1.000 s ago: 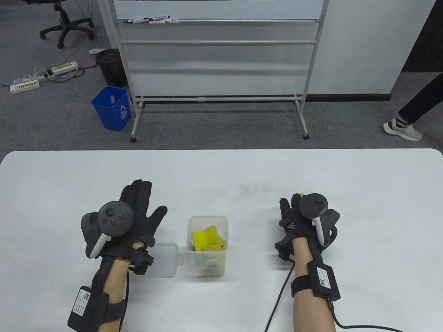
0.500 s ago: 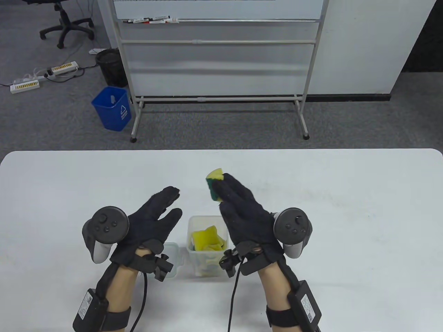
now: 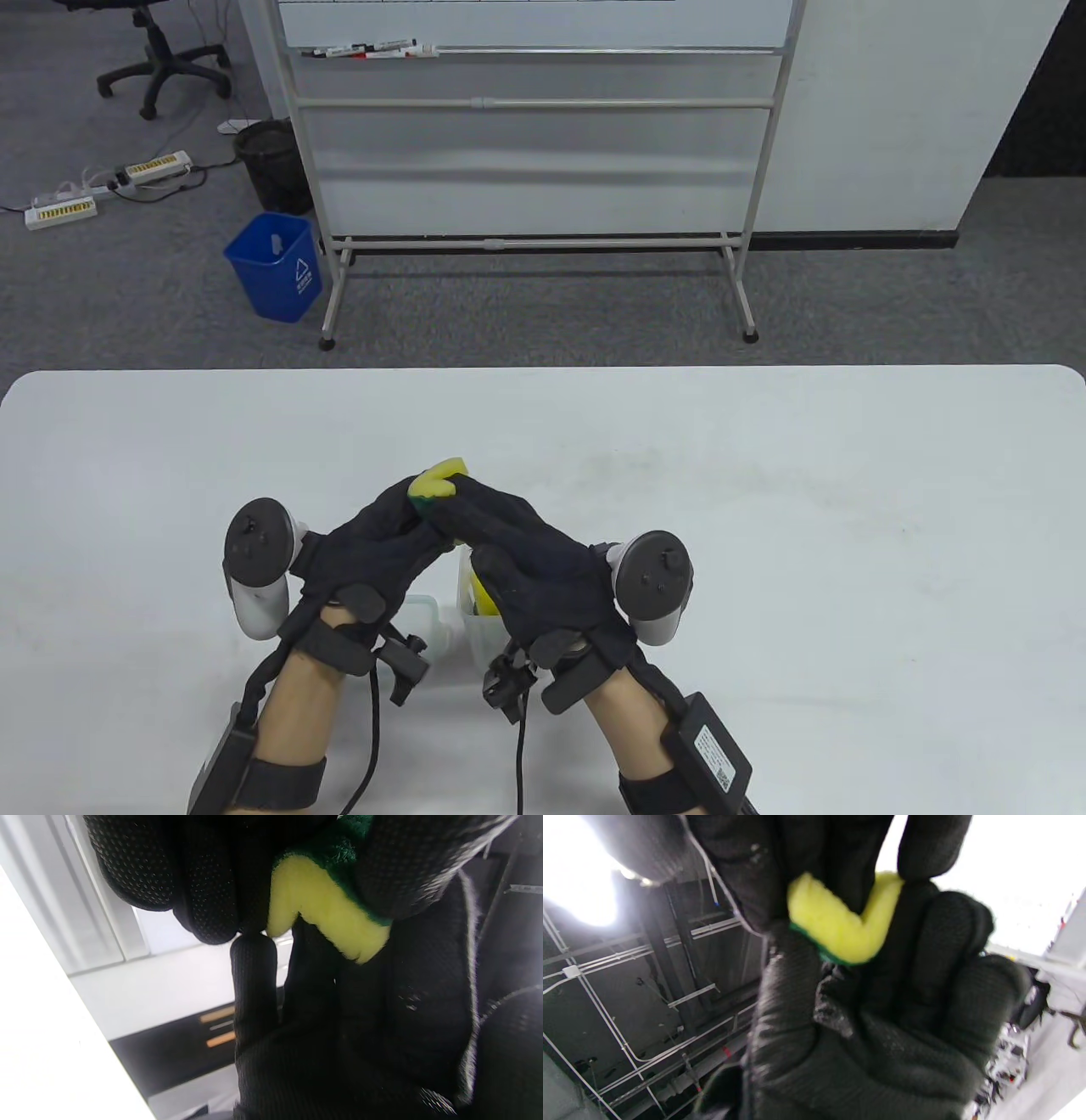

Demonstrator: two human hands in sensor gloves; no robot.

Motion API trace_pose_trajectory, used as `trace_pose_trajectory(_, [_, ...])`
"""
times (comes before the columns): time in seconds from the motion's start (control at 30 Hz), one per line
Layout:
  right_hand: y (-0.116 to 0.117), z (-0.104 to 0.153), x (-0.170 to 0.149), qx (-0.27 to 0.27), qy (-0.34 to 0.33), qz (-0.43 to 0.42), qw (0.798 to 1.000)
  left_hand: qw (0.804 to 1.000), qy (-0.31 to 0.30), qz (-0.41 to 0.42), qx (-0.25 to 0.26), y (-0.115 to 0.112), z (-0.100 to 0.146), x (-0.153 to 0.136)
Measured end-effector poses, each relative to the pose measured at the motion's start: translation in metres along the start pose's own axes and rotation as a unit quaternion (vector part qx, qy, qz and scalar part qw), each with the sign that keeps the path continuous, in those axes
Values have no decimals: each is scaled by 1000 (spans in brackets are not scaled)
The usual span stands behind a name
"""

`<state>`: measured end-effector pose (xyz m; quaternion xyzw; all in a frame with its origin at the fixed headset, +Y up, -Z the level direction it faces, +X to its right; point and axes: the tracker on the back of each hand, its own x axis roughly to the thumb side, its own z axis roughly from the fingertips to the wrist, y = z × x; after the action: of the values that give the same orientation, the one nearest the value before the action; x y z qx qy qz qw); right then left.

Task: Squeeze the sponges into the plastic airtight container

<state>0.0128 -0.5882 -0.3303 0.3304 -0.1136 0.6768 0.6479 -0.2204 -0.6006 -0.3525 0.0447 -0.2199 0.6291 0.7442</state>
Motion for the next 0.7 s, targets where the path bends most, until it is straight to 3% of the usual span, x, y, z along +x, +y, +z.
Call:
trace_pose_trajectory(0.13, [-3,-1,1,-3,7,33,999,998,1,-42,39,0,1,0])
trace_pose_trajectory(0.27, [-19,2,5,-78,-3,83,993,996,4,-76,47,4,0,-1])
trace_pose_trajectory(0.33, [-26,2,6,-65,10,132,989,989,-11,-144,35,3,0,4])
trace_pose_trajectory(0.43, [-30,-2,5,20,44,217,975,974,-31,-226,6,-6,-2,11])
trace_pose_trajectory(0.57, [-23,-5,2,83,67,241,965,957,-60,-281,-28,-23,-3,16])
trace_pose_trajectory(0.7, [-19,-4,7,18,50,304,951,943,-67,-326,-3,-30,-2,15])
